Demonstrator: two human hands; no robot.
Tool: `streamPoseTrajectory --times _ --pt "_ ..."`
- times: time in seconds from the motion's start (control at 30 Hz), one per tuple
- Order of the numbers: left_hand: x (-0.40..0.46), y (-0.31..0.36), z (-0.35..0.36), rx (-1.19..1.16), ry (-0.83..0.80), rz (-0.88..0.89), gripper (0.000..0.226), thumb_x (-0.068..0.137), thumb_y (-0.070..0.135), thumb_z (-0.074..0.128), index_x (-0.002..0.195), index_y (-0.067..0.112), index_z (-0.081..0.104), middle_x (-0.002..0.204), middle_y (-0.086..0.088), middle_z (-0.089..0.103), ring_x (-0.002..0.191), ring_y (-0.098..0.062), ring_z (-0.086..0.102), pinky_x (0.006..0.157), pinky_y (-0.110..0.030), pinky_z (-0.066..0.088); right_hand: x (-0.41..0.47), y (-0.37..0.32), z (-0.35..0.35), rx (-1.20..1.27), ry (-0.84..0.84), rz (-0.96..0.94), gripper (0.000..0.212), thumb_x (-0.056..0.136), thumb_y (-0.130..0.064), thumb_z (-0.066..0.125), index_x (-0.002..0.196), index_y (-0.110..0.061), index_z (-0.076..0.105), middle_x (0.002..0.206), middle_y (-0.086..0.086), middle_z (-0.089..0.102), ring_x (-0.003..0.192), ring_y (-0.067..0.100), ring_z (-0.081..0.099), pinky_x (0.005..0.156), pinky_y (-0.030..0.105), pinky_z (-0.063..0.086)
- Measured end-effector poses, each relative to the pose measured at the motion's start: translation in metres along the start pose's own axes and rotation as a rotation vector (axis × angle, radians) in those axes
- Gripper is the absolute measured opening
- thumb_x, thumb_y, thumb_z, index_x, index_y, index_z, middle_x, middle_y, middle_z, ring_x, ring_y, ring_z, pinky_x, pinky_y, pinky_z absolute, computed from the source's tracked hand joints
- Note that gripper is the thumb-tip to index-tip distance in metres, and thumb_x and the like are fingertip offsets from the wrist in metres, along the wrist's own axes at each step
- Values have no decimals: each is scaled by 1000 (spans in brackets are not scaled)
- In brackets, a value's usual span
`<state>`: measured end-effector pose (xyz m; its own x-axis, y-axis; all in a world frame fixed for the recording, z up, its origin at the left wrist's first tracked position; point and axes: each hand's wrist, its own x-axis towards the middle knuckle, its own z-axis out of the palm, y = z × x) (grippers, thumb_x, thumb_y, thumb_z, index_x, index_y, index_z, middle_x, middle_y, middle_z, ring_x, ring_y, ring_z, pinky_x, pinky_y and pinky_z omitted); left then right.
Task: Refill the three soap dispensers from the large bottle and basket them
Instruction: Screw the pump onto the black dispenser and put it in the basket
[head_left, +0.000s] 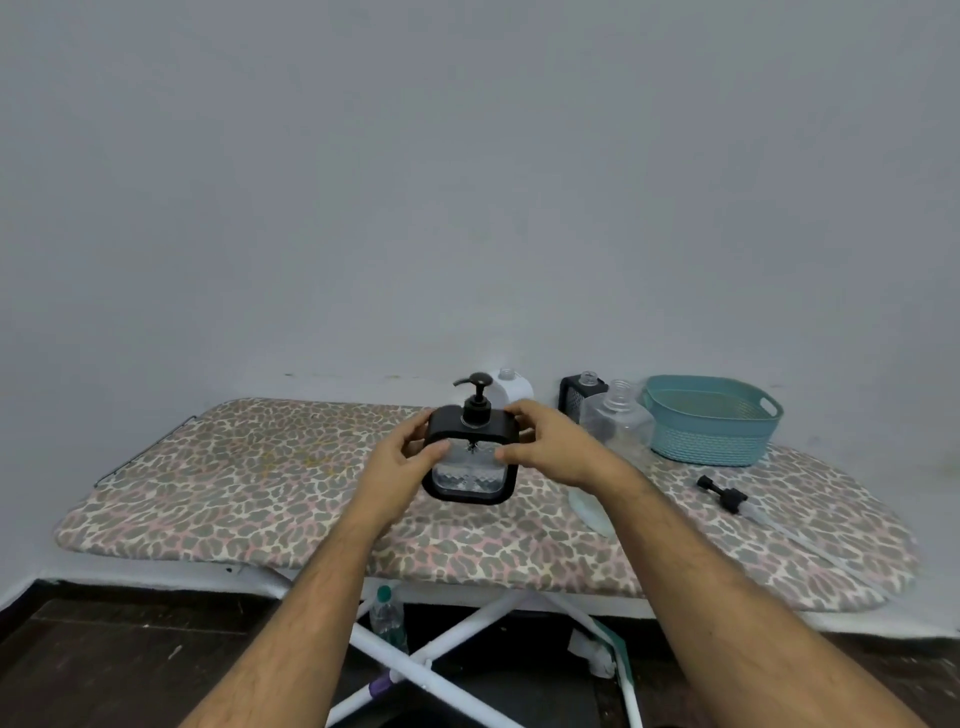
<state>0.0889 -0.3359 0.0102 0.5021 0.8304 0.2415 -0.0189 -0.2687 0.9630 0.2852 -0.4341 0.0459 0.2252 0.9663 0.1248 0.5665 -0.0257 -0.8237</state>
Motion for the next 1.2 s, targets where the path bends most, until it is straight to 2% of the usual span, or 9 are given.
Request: streamPoseTrajectory --times 0.23,0.37,0.47,0.63,0.73,0.87,0.97,1.07,1.2 --pt "4 66 47 -93 -61 178 38 97 10 58 135 17 57 121 3 68 106 -10 67 89 -34 58 -52 -46 -80 32 86 -115 43 83 -16 78 122 -16 62 105 7 67 83 17 67 72 30 56" --pt "10 93 89 -124 -130 218 40 98 11 57 137 16 55 125 -1 67 112 -15 65 93 -39 56 -85 -47 -127 96 116 -104 37 86 -11 75 121 -15 63 111 10 70 87 11 66 74 27 54" --pt "16 108 132 -143 -173 233 39 98 10 56 137 15 55 127 -4 66 113 -17 65 94 -41 55 -104 -36 -156 126 222 -90 35 84 -8 75 117 -16 64 111 10 71 88 14 65 76 32 52" --pt "28 120 207 -187 -192 239 38 98 15 57 135 16 57 125 -3 67 114 -18 64 99 -41 53 -132 -10 -195 173 447 -95 34 80 -7 78 110 -19 68 101 -4 74 83 15 66 71 31 54" --pt "33 124 248 -227 -172 221 29 98 18 58 126 15 63 116 -4 71 106 -20 66 90 -39 55 -141 8 -213 199 559 -95 31 80 -7 78 104 -23 68 101 -1 74 79 15 66 64 26 54" --pt "49 117 295 -245 -175 184 16 96 24 61 110 18 69 105 -4 73 101 -20 68 95 -47 54 -141 36 -233 196 685 -75 29 77 -10 81 100 -25 69 97 -2 73 76 13 67 61 21 51" --pt "64 106 327 -236 -169 140 26 97 25 60 120 14 65 111 -4 72 104 -18 67 98 -48 52 -128 62 -245 172 801 -28 30 74 -14 83 99 -24 70 93 -3 73 77 14 68 65 27 52" --pt "75 89 351 -139 -161 83 42 98 26 59 137 12 53 133 -5 61 116 -13 59 107 -38 45 -109 87 -255 132 902 32 30 71 -19 82 98 -23 71 92 -6 72 79 14 68 69 32 55" --pt "92 65 374 14 -154 49 52 99 27 57 146 11 44 146 -3 51 130 -15 51 105 -24 37 -83 113 -265 85 951 116 30 72 -23 80 100 -21 69 92 -12 68 84 6 65 70 26 53"
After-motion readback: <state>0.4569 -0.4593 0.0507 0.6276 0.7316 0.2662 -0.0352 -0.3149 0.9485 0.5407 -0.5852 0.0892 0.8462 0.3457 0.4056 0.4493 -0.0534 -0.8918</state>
